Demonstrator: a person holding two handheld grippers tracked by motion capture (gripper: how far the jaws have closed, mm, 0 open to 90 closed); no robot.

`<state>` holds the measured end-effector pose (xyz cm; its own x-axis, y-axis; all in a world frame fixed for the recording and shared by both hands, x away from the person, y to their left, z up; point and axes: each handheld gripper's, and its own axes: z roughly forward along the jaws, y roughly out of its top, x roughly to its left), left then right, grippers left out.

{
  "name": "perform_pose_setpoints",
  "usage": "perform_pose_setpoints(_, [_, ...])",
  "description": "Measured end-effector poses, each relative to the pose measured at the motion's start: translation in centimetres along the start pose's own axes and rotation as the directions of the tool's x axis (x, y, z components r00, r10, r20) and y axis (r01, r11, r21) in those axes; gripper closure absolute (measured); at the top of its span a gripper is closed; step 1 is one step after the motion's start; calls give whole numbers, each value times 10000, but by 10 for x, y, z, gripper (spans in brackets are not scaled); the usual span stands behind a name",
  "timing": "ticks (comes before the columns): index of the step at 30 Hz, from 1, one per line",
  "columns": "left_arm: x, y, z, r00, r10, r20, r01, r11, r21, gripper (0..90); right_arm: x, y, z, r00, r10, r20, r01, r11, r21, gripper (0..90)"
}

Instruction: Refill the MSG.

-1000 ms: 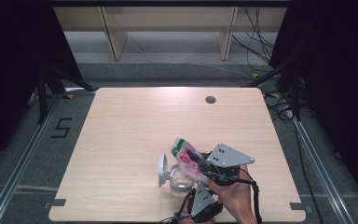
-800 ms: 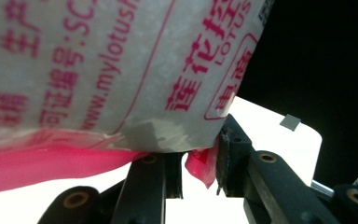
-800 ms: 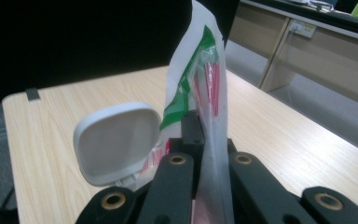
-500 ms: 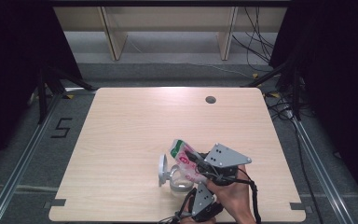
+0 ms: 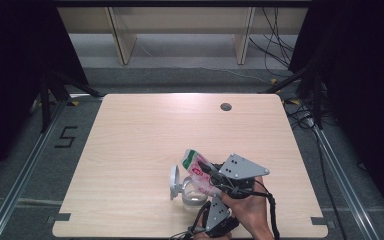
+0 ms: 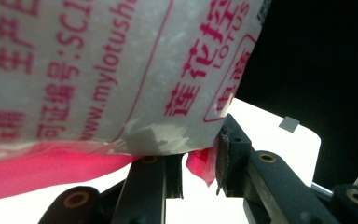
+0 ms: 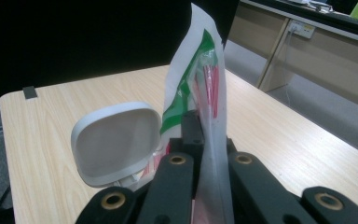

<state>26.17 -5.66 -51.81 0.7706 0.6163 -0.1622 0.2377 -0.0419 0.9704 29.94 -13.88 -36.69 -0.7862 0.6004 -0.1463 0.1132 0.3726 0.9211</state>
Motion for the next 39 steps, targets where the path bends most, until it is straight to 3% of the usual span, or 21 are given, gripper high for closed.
perform_pose_setpoints(13, [1, 1, 0, 10000, -38, 49, 38, 9999, -96, 745, 1, 2, 2, 9993, -342, -157, 342, 9994, -26, 900])
perform_pose_setpoints(14, [1, 2, 0, 10000, -35, 46, 35, 9999, -97, 745, 1, 2, 3, 9996, -271, 8, 271, 9995, -181, 900])
perform_pose_setpoints(16, [1, 1, 0, 10000, -1, 55, 1, 10000, -92, 745, 0, 3, 3, 9984, -569, 48, 570, 9982, -208, 900])
perform_pose_setpoints(17, [1, 2, 0, 10000, 4, 19, -4, 10000, -71, 745, 1, 2, 2, 9994, -317, -141, 316, 9995, -26, 900])
perform_pose_setpoints(20, [1, 2, -1, 10000, 7, 28, -6, 10000, -73, 746, 1, 3, 3, 9996, -261, -128, 260, 9996, -51, 900])
perform_pose_setpoints(25, [2, 2, 0, 10000, -24, 55, 24, 9999, -111, 746, 2, 3, 4, 9994, -301, -158, 300, 9995, -63, 900])
perform_pose_setpoints(28, [2, 2, 0, 10000, -53, 66, 54, 9999, -120, 746, 2, 3, 4, 9989, -463, 64, 463, 9988, -127, 900])
perform_pose_setpoints(33, [2, 3, 0, 10000, -26, 63, 28, 9998, -204, 747, 2, 4, 5, 9991, -373, -176, 370, 9991, -216, 900])
perform_pose_setpoints(37, [3, 3, 1, 10000, -75, 61, 76, 9999, -123, 747, 4, 3, 5, 9997, -223, 54, 223, 9998, -16, 900])
perform_pose_setpoints(39, [3, 3, 1, 9999, -108, 101, 109, 9999, -116, 747, 2, 3, 6, 9990, -447, 64, 448, 9990, -72, 900])
